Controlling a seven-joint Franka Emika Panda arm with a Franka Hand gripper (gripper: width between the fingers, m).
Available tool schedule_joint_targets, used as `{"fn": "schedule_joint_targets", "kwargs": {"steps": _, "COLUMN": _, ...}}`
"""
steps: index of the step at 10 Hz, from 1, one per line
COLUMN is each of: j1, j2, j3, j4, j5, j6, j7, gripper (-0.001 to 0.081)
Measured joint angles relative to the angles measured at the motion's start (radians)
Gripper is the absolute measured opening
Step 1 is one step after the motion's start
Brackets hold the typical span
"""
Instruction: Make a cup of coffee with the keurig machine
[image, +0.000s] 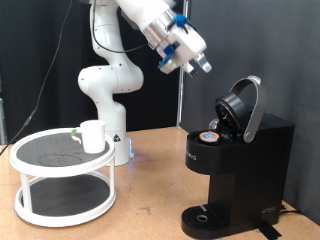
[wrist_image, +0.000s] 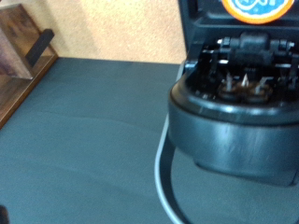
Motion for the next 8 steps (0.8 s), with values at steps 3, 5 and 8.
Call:
{"fn": "schedule_joint_targets", "kwargs": {"steps": 3, "j1": -0.012, "j2": -0.016, "j3": -0.02, "j4": 0.041, "j5": -0.017, "j6": -0.073, "j7": 0.019, "gripper": 0.0734}}
{"fn": "schedule_joint_targets", "kwargs": {"steps": 5, "j1": -0.017, "j2": -0.016, "j3": -0.026, "j4": 0.051, "j5": -0.029, "j6": -0.103, "j7": 0.021, "gripper": 0.0734}}
{"fn": "schedule_joint_targets", "kwargs": {"steps": 8, "j1": 0.016, "j2": 0.002, "j3": -0.014, "j4": 0.06, "j5": 0.057, "j6": -0.101, "j7": 0.008, "gripper": 0.0734}}
